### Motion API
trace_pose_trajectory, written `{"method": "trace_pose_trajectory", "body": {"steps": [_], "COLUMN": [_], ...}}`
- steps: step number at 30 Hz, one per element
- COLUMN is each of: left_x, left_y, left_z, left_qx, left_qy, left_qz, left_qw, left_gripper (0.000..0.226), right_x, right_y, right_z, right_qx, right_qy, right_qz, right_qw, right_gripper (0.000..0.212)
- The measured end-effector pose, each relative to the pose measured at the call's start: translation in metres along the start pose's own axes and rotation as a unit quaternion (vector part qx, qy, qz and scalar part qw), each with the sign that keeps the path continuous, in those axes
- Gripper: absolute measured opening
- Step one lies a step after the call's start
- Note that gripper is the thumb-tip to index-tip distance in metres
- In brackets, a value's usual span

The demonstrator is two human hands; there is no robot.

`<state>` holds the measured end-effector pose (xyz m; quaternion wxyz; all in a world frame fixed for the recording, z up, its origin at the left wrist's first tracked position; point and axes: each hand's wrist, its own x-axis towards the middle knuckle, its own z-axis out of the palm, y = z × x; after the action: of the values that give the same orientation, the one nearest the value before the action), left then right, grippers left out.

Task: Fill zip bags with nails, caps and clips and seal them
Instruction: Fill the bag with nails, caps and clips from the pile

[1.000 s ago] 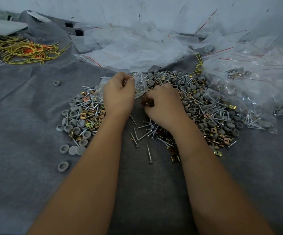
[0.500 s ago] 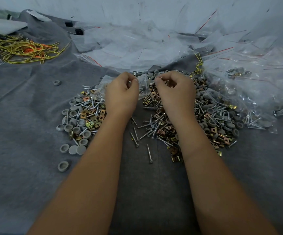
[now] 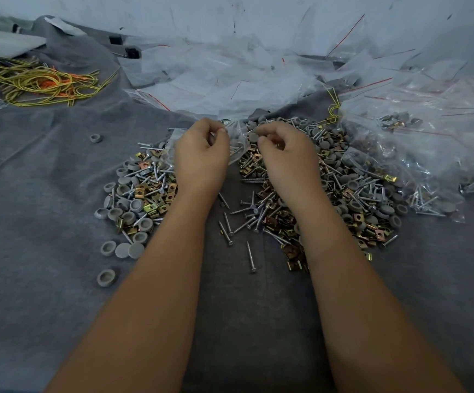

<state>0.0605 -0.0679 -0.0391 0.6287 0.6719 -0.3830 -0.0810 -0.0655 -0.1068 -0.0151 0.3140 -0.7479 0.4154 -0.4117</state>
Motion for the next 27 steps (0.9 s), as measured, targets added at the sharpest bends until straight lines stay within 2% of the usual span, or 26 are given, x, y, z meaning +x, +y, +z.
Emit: {"method": "trace_pose_trajectory", "body": {"steps": [6,9,12,17,20,22,27], "left_x": [0.003,0.006,0.008,0.01,0.009,0.008,0.009], "left_y": [0.004,0.006,0.008,0.013,0.014,0.014,0.012], "left_z": [-0.003,-0.007,-0.011,-0.017,-0.017,-0.016,-0.015], "left_qx": [-0.044,-0.078,-0.104,-0.139,-0.149,-0.147,-0.132], "left_qy": [0.036,0.091,0.138,0.185,0.187,0.182,0.167], "left_qz": [-0.038,-0.062,-0.066,-0.056,-0.047,-0.047,-0.044], "left_qw": [0.998,0.991,0.983,0.971,0.97,0.971,0.976], "left_gripper": [0.021,0.015,0.015,0.024,0.024,0.024,0.026], "right_x": [0.001,-0.002,-0.005,-0.008,-0.01,-0.01,-0.007], "right_y": [0.003,-0.002,-0.005,-0.003,0.0,0.003,-0.001], "right_z": [-0.01,-0.007,0.001,0.017,0.026,0.028,0.023], "right_qx": [-0.071,-0.09,-0.149,-0.253,-0.323,-0.356,-0.312], "right_qy": [-0.041,-0.072,-0.095,-0.15,-0.218,-0.227,-0.179], "right_qz": [0.037,0.014,-0.047,-0.17,-0.178,-0.176,-0.174], "right_qw": [0.996,0.993,0.983,0.941,0.904,0.889,0.917], "right_gripper": [0.022,0.021,0.025,0.045,0.05,0.048,0.029]}}
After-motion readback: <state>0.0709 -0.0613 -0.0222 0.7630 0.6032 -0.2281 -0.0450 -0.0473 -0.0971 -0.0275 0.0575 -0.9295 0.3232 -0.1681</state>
